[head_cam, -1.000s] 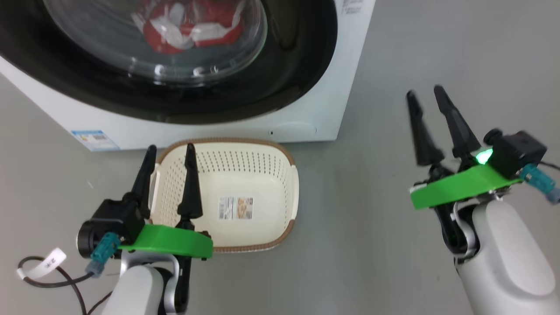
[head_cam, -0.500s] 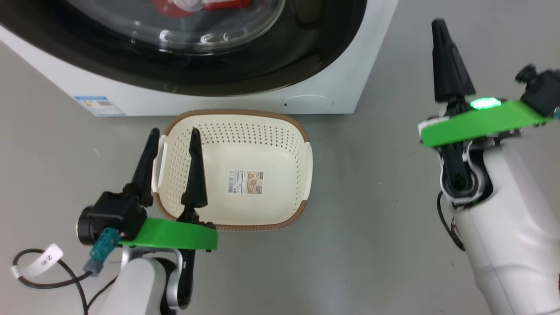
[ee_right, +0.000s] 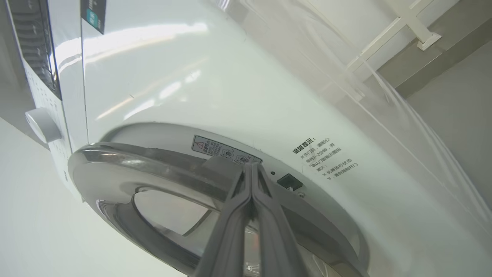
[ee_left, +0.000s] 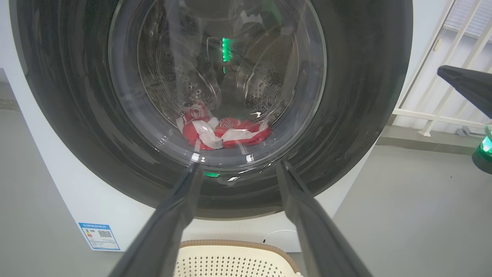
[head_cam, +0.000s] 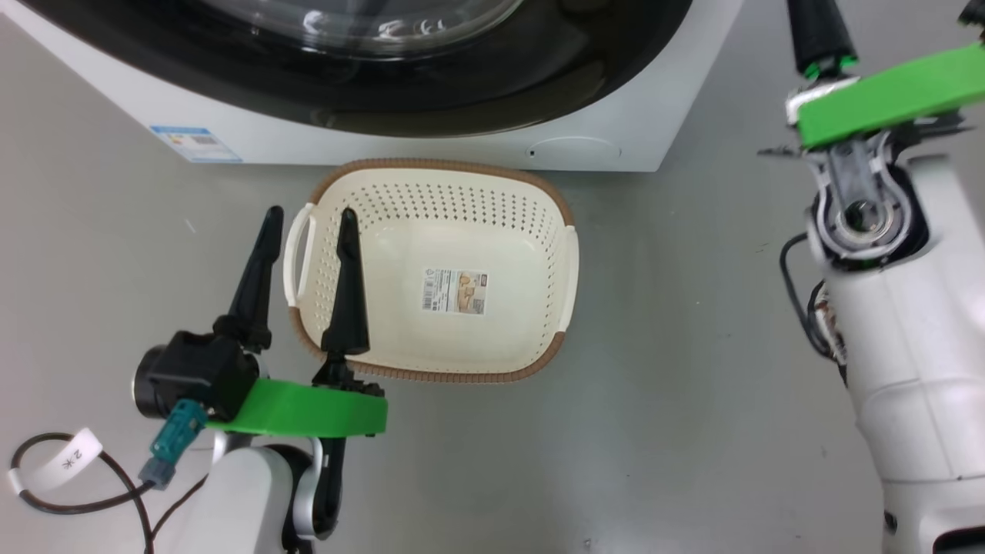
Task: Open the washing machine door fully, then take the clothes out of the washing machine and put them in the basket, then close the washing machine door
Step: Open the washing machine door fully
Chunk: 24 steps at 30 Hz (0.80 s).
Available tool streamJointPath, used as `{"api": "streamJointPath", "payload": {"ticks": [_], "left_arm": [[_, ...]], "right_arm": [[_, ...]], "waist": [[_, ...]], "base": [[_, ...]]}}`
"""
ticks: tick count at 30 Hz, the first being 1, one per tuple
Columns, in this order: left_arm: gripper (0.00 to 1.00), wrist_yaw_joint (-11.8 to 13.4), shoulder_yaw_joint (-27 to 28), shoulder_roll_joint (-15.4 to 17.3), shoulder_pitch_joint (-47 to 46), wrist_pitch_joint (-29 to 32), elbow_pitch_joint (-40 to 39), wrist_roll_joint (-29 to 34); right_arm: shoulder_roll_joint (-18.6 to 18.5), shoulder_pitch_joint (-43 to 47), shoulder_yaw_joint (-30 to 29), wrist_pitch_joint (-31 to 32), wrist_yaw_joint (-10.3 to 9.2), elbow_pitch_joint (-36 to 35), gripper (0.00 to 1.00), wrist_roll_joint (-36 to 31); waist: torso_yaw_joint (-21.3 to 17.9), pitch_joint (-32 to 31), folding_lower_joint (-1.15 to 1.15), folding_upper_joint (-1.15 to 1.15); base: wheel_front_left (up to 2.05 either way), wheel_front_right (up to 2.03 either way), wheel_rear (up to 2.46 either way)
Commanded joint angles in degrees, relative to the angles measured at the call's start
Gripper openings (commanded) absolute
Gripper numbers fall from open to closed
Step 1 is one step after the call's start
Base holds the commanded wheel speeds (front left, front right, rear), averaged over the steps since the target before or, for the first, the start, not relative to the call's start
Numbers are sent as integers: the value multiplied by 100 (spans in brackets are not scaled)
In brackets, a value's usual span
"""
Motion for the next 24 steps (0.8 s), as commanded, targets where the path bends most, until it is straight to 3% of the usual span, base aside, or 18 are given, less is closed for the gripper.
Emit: {"api": "streamJointPath", "payload": {"ticks": [1, 14, 24], "left_arm": [[100, -36, 170, 69, -130, -50, -201, 87], [100, -81, 117, 59, -185, -50, -239, 52], [100, -51, 15, 58, -213, -50, -229, -14]], "right_arm": [[76, -227, -9, 164, 3, -89, 0, 257], [76, -1008, -325, 1129, 3, 630, 0, 1112], [22, -1640, -503, 1722, 3, 1550, 0, 1109]], "waist": [[79, 90, 0, 0], [244, 228, 0, 0], [397, 277, 0, 0]], "base": [[0, 0, 0], [0, 0, 0], [0, 0, 0]]}}
